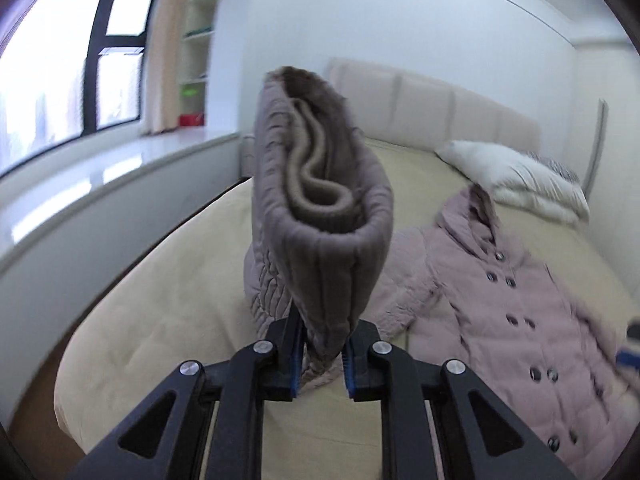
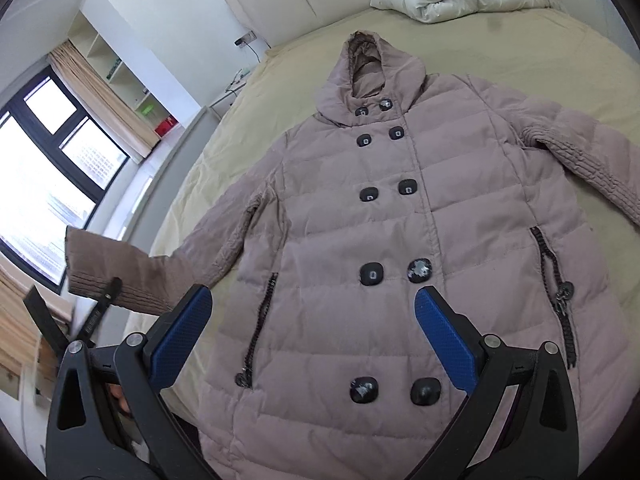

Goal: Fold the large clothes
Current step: 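Fold the held sleeve across the coat front with the left gripper and release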

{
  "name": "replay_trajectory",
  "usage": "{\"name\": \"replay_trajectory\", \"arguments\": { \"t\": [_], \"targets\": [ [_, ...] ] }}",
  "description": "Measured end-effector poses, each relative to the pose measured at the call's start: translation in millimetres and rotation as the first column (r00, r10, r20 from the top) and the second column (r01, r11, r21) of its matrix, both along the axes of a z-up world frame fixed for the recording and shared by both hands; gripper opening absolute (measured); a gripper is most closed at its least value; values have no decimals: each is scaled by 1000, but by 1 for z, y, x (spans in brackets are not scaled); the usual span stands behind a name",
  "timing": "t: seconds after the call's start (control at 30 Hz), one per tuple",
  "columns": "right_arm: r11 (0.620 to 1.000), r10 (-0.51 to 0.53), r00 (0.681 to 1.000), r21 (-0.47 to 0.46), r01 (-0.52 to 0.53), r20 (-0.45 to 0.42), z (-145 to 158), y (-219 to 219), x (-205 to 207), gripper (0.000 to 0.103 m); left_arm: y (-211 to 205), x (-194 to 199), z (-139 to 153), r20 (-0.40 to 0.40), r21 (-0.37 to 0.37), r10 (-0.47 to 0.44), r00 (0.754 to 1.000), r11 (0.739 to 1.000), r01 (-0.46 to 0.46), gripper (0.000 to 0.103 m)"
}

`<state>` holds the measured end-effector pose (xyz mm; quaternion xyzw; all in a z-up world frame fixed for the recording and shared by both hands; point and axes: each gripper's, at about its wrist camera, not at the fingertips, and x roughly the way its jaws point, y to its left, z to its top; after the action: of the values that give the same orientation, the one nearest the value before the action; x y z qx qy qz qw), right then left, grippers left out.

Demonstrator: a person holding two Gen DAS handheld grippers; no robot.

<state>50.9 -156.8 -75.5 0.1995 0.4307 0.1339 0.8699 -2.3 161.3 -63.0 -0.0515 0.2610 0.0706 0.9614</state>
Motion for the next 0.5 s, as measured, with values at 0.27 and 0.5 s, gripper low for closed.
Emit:
{"name": "replay_trajectory", "arguments": {
  "t": [0.27, 0.5],
  "targets": [
    [931, 199, 976, 329, -159, -91, -3, 23, 59, 102, -94, -7, -21, -57, 305, -249, 967, 918, 255, 17],
    [859, 299, 936, 478, -181, -184, -31, 69, 94, 87, -120, -8, -22, -71, 389, -292, 954, 873, 295, 17]
  ]
}}
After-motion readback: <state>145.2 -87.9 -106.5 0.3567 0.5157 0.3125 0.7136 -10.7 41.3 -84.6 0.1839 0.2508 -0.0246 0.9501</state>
